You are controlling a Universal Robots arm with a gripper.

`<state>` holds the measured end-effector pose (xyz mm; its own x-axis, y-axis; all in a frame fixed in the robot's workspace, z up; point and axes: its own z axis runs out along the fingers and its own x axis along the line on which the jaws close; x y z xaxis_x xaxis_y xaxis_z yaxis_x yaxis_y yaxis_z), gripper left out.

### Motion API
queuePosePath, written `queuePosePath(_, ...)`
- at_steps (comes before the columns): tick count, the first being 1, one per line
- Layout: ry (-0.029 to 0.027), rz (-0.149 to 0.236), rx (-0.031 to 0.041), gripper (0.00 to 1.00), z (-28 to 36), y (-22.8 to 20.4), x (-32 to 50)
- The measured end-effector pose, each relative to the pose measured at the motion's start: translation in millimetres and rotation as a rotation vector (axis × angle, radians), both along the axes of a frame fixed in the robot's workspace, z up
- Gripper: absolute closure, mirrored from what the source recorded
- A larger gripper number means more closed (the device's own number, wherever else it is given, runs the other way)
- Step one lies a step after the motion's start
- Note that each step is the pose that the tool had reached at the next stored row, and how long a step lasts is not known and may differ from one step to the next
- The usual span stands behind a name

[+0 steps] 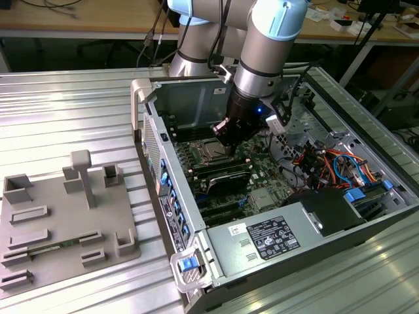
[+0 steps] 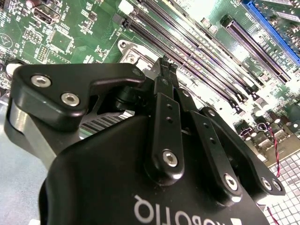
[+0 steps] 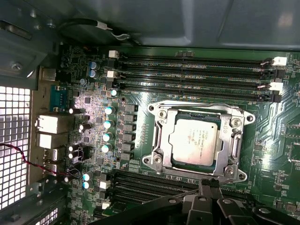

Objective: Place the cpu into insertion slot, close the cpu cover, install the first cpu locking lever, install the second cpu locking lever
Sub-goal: 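Install the second cpu locking lever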

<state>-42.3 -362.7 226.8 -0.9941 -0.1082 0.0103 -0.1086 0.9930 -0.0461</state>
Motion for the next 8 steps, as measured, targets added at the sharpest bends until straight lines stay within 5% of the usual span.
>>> queuePosePath(8, -0.0001, 0.000, 0.0000, 0.89, -0.6, 0.0, -9.5)
